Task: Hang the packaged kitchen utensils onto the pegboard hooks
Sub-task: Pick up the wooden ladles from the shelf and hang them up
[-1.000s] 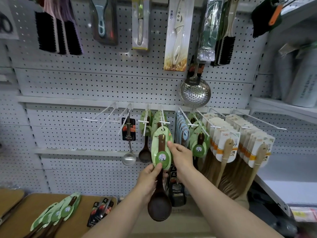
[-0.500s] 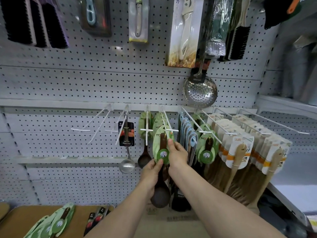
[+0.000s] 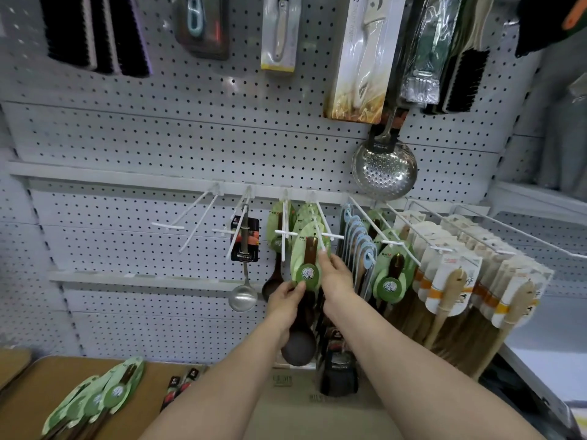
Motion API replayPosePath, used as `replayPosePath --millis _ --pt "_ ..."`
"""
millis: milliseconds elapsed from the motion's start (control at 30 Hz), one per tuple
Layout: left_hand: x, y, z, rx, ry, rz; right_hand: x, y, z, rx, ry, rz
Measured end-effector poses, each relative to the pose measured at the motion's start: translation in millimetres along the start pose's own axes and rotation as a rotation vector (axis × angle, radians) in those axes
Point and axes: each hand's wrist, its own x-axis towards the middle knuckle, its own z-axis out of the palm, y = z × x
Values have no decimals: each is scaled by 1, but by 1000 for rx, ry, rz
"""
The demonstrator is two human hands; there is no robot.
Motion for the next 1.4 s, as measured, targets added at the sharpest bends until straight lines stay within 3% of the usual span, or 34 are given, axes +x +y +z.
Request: replayPosePath --millis 200,333,500,633,867,1067,1400 --pt "-62 21 -23 140 188 95 -51 3 -18 -269 -78 -83" --pt "-103 41 -56 416 279 212 -88 -2 -15 -485 -109 -168" --pt "-141 76 -110 865 387 338 -125 -1 5 -1024 -210 -490" --pt "-156 98 -158 1094 408 372 -149 -2 37 -1247 -323 -653" --pt "-151 120 -251 1167 432 326 -175 14 132 -1258 -387 -674" --pt "-127 128 -351 1221 397 242 -187 48 220 -1205 -385 -579" --pt "-63 69 -483 1220 228 54 -167 162 308 -1155 -423 -257"
